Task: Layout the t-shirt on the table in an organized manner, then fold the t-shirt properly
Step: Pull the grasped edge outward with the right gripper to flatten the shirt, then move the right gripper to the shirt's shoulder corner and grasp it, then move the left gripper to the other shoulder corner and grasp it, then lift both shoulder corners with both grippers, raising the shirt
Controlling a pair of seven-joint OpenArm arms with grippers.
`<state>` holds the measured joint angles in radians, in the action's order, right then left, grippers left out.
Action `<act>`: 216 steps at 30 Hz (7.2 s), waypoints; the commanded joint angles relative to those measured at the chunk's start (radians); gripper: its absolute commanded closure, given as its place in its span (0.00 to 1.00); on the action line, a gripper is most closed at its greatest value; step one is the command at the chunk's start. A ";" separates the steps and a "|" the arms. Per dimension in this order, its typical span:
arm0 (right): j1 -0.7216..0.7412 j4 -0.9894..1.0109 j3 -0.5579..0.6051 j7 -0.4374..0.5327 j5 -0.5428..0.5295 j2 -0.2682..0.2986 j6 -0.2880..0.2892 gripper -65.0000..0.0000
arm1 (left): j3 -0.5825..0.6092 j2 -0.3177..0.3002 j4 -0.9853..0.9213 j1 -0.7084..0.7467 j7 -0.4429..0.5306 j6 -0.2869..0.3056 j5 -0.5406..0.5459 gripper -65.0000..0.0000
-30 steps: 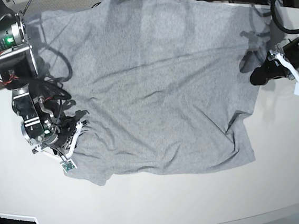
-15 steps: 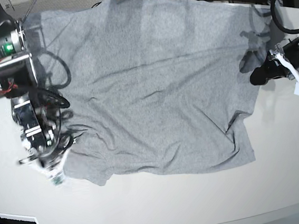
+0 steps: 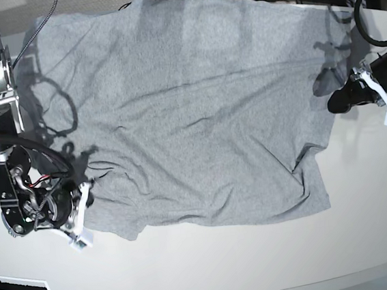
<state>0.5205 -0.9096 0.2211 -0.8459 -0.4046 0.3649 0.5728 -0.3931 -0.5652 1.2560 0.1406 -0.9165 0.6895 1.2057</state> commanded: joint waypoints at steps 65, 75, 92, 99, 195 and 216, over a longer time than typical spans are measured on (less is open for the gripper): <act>-1.032 -0.779 -0.911 -0.154 -0.633 -0.031 0.108 1.00 | -0.008 -0.017 0.014 -0.066 0.018 0.009 -0.018 1.00; -1.088 -0.776 -0.948 -0.134 -0.386 -0.098 -0.095 0.63 | -0.008 -0.017 0.014 -0.066 0.018 0.009 -0.019 1.00; -1.082 -0.549 -0.948 -0.073 -0.458 -0.118 -0.049 0.44 | -0.008 -0.017 0.014 -0.066 0.018 0.009 -0.019 1.00; -1.027 -0.454 -0.948 -0.101 -0.530 -0.117 0.032 0.44 | -0.008 -0.017 0.014 -0.066 0.018 0.009 -0.019 1.00; -1.025 -0.800 -0.949 -0.329 -0.719 0.019 0.125 1.00 | -0.153 0.010 0.278 0.314 -0.182 0.009 0.153 1.00; -1.175 -0.995 -1.099 -0.326 -0.646 0.020 0.125 1.00 | -0.269 -0.072 0.337 0.387 -0.287 0.009 0.278 1.00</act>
<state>-0.6472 -1.8870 -0.8677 -1.1870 -1.0332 0.3664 0.6930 -0.6456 -0.6151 1.5787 0.5262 -1.2221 0.6903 1.4590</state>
